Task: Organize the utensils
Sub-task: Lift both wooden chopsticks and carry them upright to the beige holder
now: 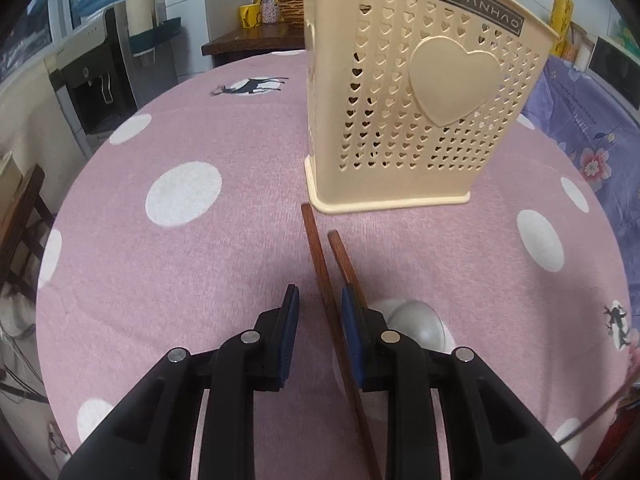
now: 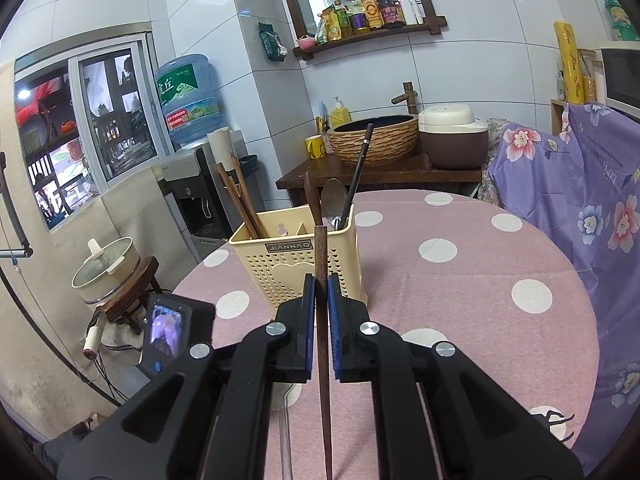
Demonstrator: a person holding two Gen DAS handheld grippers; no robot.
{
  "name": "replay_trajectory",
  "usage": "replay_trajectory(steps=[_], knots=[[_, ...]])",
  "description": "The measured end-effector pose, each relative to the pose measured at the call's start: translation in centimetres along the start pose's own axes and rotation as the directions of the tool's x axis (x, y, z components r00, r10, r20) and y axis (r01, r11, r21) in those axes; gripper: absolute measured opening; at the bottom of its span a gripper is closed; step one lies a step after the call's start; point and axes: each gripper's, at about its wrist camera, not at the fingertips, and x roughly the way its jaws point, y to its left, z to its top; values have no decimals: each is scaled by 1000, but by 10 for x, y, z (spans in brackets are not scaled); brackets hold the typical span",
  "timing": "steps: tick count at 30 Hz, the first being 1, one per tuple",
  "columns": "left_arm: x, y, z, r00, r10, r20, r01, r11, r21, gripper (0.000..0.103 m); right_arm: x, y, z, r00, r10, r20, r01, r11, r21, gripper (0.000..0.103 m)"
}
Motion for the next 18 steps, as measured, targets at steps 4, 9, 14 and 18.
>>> replay_trajectory(steps=[4, 9, 14, 18], knots=[[11, 1, 15, 999, 43, -2, -43, 999, 2, 15, -3, 3, -1, 1000, 5, 3, -5, 1000, 0, 7], [13, -1, 18, 998, 59, 4, -59, 998, 5, 10, -4, 4, -1, 1000, 5, 1, -5, 1000, -1, 7], [11, 2, 17, 999, 32, 12, -32, 999, -31, 8, -5, 5, -3, 1000, 9, 1, -9, 1000, 2, 7], [-9, 11, 17, 998, -5, 66, 8, 999, -52, 8, -6, 4, -2, 1000, 25, 3, -25, 1000, 14, 7]])
